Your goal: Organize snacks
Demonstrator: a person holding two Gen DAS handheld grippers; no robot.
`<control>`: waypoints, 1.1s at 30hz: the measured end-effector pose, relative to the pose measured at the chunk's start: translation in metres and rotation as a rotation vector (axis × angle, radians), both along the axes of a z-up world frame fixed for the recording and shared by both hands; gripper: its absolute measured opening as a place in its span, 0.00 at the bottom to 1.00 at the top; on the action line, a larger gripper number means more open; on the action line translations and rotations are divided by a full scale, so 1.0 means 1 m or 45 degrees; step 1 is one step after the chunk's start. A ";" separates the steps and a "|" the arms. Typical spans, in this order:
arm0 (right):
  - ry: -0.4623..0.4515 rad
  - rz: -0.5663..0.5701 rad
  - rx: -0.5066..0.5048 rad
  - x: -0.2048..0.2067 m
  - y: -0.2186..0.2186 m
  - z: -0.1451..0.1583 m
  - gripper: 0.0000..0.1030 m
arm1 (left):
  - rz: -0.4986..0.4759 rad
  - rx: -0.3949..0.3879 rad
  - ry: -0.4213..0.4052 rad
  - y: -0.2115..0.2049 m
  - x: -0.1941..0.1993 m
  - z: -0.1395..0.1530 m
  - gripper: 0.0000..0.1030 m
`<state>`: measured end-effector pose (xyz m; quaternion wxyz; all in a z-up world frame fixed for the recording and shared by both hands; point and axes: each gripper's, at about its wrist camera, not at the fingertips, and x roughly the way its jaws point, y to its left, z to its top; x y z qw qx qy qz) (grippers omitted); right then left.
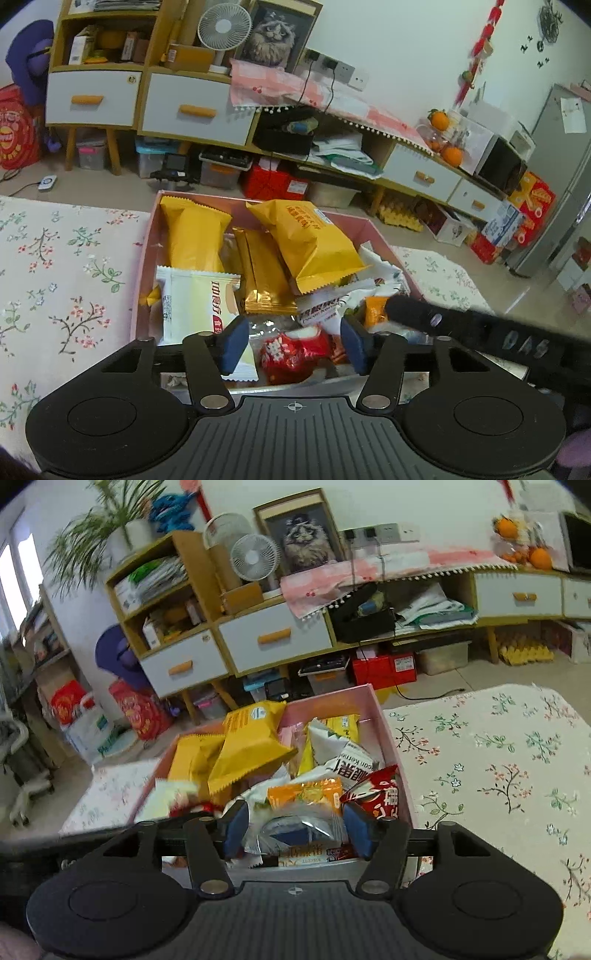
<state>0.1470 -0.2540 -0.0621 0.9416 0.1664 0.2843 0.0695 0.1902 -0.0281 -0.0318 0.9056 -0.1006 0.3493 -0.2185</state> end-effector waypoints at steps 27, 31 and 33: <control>0.280 -0.030 -0.227 -0.107 0.031 0.046 0.76 | 0.232 0.392 0.088 0.037 -0.145 0.046 1.00; 0.325 -0.040 -0.275 -0.125 0.040 0.035 0.76 | 0.264 0.450 0.070 0.037 -0.156 0.044 1.00; 0.338 -0.052 -0.296 -0.130 0.042 0.030 0.76 | 0.267 0.458 0.065 0.037 -0.159 0.045 1.00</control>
